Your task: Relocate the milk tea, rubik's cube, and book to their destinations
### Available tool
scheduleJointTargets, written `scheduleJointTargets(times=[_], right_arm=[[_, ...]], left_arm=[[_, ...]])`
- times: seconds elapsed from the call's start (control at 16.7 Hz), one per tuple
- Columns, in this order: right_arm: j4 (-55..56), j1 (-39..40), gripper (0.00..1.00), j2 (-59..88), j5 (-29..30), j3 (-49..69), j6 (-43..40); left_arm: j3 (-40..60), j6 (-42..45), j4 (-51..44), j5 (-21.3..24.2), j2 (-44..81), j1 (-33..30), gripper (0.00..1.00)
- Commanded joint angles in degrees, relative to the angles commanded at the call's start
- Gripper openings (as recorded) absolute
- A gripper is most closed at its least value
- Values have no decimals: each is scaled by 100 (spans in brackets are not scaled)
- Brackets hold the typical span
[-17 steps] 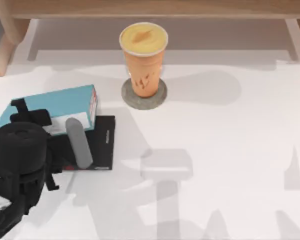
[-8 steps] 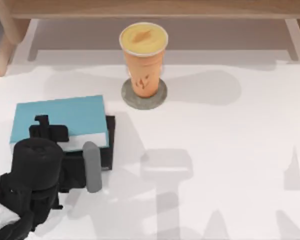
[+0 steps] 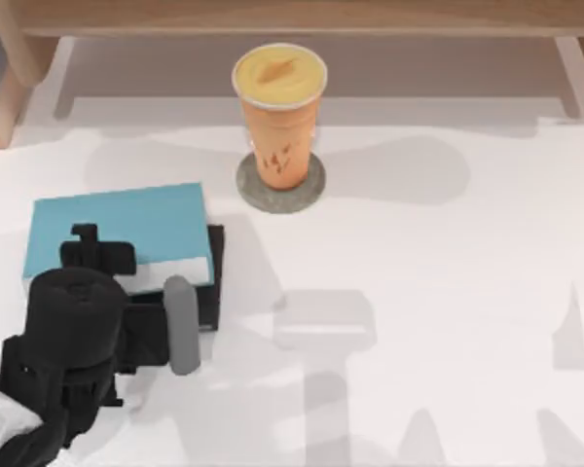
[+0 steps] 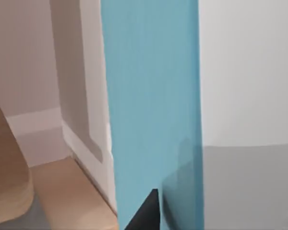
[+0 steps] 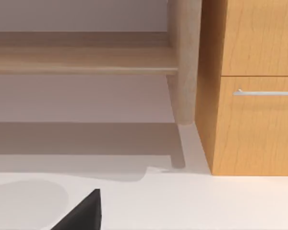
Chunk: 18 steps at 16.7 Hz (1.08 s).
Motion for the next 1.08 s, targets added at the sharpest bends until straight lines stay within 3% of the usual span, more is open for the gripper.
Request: scheduleJointTargets(times=[0.72,1.08], right_arm=[[0,0,100,0,0,0,0],[0,0,100,0,0,0,0]], left_arm=[[0,0,0,0,0,0,98],[0,0,0,0,0,0,100]])
